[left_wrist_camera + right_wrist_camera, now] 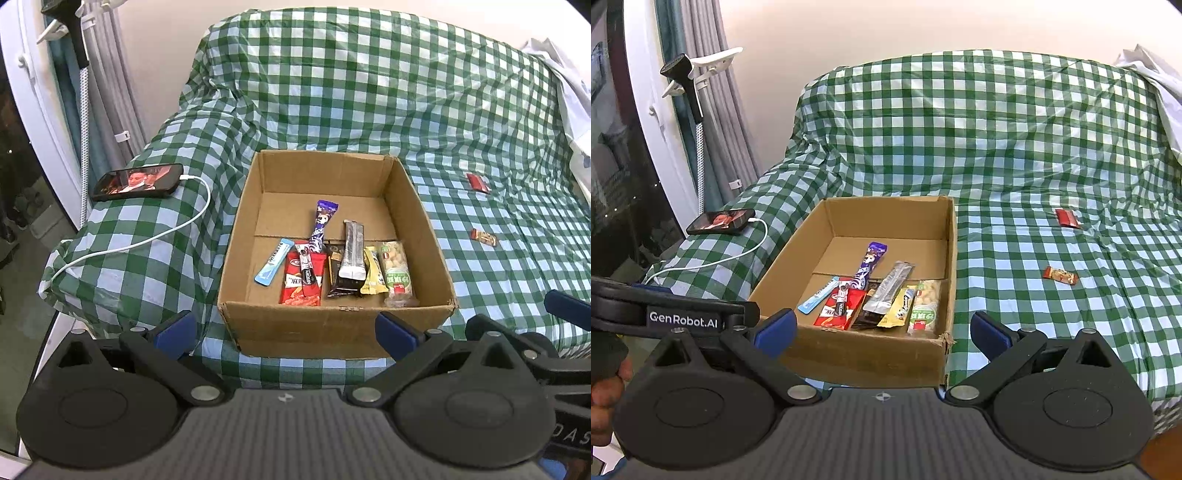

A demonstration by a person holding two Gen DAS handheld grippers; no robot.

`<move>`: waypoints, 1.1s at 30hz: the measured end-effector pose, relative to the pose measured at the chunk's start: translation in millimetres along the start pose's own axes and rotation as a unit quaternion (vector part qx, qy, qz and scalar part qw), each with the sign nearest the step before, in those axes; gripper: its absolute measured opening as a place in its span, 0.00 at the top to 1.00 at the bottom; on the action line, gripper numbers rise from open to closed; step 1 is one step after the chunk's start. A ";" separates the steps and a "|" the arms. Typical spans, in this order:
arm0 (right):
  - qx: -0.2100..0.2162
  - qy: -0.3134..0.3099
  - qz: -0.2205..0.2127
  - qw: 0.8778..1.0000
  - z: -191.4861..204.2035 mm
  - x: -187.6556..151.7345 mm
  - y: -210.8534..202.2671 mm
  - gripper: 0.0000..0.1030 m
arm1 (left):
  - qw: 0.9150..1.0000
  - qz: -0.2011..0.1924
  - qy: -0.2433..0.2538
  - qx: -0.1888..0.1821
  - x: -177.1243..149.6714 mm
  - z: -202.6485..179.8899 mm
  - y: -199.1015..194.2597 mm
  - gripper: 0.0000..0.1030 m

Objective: Organize snacks
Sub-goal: 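Lift both tools up away from the box, then grasp the orange-wrapped candy with the left tool while the right tool grasps the small red pack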

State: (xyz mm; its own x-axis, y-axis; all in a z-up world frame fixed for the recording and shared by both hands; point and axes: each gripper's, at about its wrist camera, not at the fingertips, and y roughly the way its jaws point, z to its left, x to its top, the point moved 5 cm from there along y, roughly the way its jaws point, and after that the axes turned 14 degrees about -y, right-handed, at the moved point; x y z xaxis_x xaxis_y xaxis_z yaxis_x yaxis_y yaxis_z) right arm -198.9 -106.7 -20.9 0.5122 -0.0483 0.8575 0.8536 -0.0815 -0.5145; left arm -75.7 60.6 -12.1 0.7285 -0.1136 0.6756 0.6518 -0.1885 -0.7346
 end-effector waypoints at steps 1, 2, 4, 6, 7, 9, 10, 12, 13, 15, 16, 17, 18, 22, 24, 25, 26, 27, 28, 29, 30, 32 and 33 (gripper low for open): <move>0.000 0.001 0.000 1.000 -0.5 -0.5 -0.4 0.03 | 1.000 0.000 0.002 0.001 -0.4 -0.4 0.4 0.00; 0.001 0.002 0.000 1.000 -1.0 -0.9 -0.4 0.03 | 1.000 0.001 0.003 0.002 -0.5 -0.6 0.9 0.00; 0.001 0.002 0.001 1.000 -1.4 -1.3 0.0 0.03 | 1.000 0.003 0.006 0.003 -1.1 -1.6 2.0 0.00; 0.001 0.001 0.000 1.000 -1.8 -1.2 -0.2 0.03 | 1.000 0.005 0.008 0.005 -1.4 -2.6 3.2 0.00; 0.002 0.003 0.001 1.000 -2.1 -1.7 -0.2 0.03 | 1.000 0.006 0.009 0.005 -1.7 -2.9 3.9 0.00; 0.002 0.005 0.002 1.000 -2.5 -3.5 0.5 0.03 | 1.000 0.008 0.012 0.007 -2.3 -4.2 5.1 0.00; 0.002 0.006 0.003 1.000 -2.7 -4.4 0.9 0.03 | 1.000 0.009 0.014 0.008 -2.7 -4.9 6.0 0.00; 0.003 0.010 0.005 1.000 -3.6 -6.6 2.1 0.03 | 1.000 0.011 0.017 0.009 -3.3 -6.4 7.3 0.00; 0.004 0.012 0.006 1.000 -4.0 -7.4 2.7 0.03 | 1.000 0.012 0.018 0.011 -3.5 -7.1 8.5 0.00; 0.005 0.015 0.008 1.000 -5.1 -8.9 4.0 0.03 | 1.000 0.014 0.021 0.012 -3.9 -9.1 10.3 0.00; 0.005 0.017 0.008 1.000 -5.7 -9.5 4.6 0.03 | 1.000 0.015 0.022 0.013 -3.9 -9.8 11.1 0.00; 0.006 0.019 0.009 1.000 -6.2 -9.2 6.0 0.03 | 0.999 0.016 0.023 0.014 -3.7 -10.8 12.3 0.00; 0.006 0.020 0.010 1.000 -7.0 -9.7 6.8 0.03 | 0.999 0.017 0.024 0.015 -3.4 -11.9 13.3 0.00; 0.009 0.029 0.013 0.999 -11.3 -12.5 10.6 0.03 | 0.999 0.025 0.030 0.018 -2.5 -18.5 18.6 0.00; 0.009 0.035 0.014 0.999 -15.5 -14.4 12.5 0.03 | 0.999 0.029 0.034 0.018 -1.4 -23.8 22.1 0.00; 0.008 0.038 0.014 0.999 -18.5 -15.4 13.5 0.03 | 0.999 0.031 0.038 0.018 -0.9 -27.3 23.9 0.00; 0.006 0.042 0.014 0.999 -21.7 -16.4 14.6 0.03 | 0.998 0.034 0.042 0.018 -0.2 -31.6 26.1 0.00; 0.004 0.047 0.015 0.999 -25.6 -17.8 15.7 0.03 | 0.998 0.036 0.045 0.018 0.2 -35.8 27.8 0.00; 0.001 0.052 0.016 0.999 -30.3 -19.4 16.8 0.03 | 0.998 0.038 0.049 0.017 1.1 -40.9 30.1 0.00; -0.001 0.057 0.017 0.998 -35.6 -20.6 18.2 0.03 | 0.998 0.041 0.053 0.016 1.3 -45.8 31.7 0.00; -0.005 0.063 0.017 0.998 -42.6 -22.3 19.4 0.03 | 0.997 0.045 0.056 0.015 1.6 -51.4 33.9 0.00; -0.015 0.074 0.018 0.997 -55.8 -25.7 21.2 0.03 | 0.997 0.052 0.061 0.010 3.8 -63.8 38.8 0.00; -0.021 0.080 0.018 0.996 -63.3 -27.8 21.9 0.03 | 0.996 0.054 0.064 0.008 4.9 -70.8 41.2 0.00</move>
State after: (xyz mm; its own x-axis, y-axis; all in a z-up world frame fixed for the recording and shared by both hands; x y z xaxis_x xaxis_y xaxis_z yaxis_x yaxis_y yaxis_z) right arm -200.4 -170.1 -56.0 0.5178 -0.2090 0.8296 0.8285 -0.1191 -0.5471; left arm -60.3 -16.7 -34.6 0.7631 -0.2554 0.5936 0.5743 -0.1533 -0.8042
